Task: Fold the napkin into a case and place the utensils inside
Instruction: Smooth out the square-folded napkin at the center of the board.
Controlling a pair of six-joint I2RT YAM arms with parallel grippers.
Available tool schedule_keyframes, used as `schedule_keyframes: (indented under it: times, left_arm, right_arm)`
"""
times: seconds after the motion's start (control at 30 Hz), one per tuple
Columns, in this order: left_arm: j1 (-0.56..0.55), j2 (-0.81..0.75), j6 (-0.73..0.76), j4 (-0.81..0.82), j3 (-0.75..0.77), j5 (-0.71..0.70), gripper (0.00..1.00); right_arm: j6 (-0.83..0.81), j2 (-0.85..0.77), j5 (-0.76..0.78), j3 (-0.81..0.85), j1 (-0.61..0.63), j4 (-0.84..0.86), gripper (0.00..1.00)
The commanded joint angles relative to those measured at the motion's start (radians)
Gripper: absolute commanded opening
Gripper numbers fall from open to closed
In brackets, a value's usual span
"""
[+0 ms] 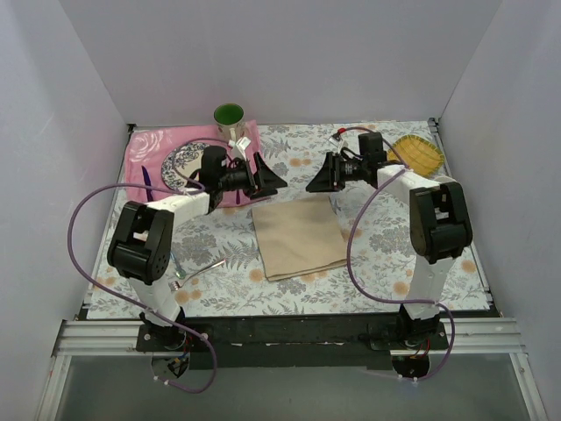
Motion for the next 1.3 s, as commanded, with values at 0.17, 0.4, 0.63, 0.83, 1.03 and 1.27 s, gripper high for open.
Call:
schedule_keyframes:
  times: [0.17, 0.4, 0.63, 0.83, 1.03, 1.27]
  left_arm:
    - [-0.077, 0.217, 0.090, -0.155, 0.279, 0.129, 0.02]
    - [-0.123, 0.388, -0.015, -0.092, 0.370, 0.100, 0.04]
    - [-0.123, 0.484, -0.009, -0.173, 0.404, 0.043, 0.00]
    - [-0.114, 0.498, -0.007, -0.207, 0.370, 0.005, 0.00]
    - [-0.115, 0.492, 0.002, -0.219, 0.365, -0.031, 0.00]
    - [-0.117, 0.490, 0.043, -0.264, 0.393, -0.052, 0.00]
  right_arm:
    - [0.031, 0.021, -0.096, -0.029, -0.042, -0.127, 0.01]
    - [0.250, 0.118, -0.136, -0.078, -0.058, 0.159, 0.01]
    - [0.152, 0.193, -0.047, -0.096, -0.087, 0.069, 0.01]
    - [-0.142, 0.196, 0.078, -0.009, -0.113, -0.172, 0.01]
    - [-0.356, 0.054, 0.310, 0.098, -0.094, -0.359, 0.01]
    - [-0.557, 0.017, 0.456, 0.200, -0.018, -0.596, 0.16]
